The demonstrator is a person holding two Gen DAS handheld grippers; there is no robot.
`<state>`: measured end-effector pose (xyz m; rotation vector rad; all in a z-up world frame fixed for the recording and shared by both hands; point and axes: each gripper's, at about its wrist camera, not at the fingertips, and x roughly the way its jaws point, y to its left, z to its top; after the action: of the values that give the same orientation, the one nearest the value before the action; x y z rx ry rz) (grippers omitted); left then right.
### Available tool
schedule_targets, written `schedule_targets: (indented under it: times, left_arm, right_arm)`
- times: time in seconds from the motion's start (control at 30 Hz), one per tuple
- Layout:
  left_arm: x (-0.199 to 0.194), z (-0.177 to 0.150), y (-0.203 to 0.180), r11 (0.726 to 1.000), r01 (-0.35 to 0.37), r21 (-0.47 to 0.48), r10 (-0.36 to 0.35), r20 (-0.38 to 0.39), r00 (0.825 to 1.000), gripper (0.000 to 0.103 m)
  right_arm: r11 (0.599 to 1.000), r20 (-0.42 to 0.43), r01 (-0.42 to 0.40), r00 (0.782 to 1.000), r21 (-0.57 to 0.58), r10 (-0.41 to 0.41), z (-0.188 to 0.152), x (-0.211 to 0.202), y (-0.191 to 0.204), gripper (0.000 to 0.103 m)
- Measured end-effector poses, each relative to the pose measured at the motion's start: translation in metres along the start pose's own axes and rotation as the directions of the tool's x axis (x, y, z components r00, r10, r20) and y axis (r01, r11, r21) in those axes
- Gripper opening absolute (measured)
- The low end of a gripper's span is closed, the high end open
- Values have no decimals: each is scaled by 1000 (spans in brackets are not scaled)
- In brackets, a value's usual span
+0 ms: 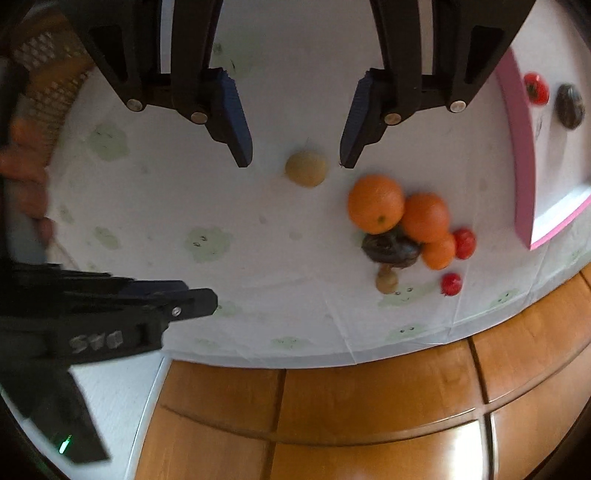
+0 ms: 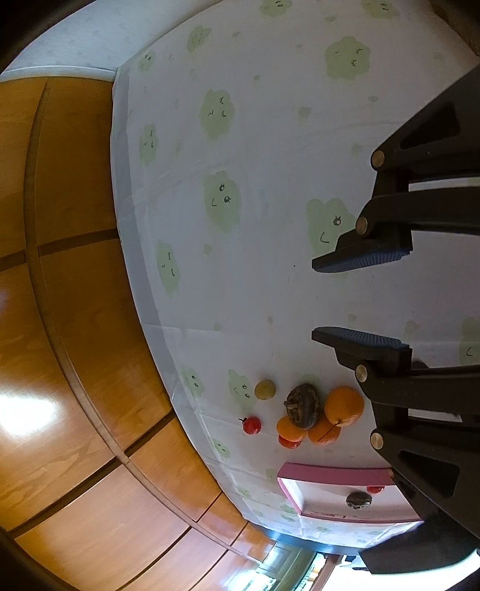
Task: Organize fruits
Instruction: 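Move the left tool to the small tan round fruit and close on it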
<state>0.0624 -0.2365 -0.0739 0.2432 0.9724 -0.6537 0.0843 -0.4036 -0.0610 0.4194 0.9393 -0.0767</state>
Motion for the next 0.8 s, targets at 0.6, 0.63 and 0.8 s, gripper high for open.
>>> schedule_targets:
  times: [0.6,0.63,0.8]
  left_arm:
    - [-16,-63,30,997,-69,-22,69,18,997,27]
    - [-17,-68,31,997,-71,-22,72,13,997,27]
    - [-21,-77,28,996,-90,-5,90,69,994,27]
  right_arm:
    - [997,-17,50,999,-60,-51,-1,6,4,31]
    - [997,-18,52,998,-60,-53,-1,6,4,31]
    - [998,-34,33,999,-62,-36,-5,9,7,31]
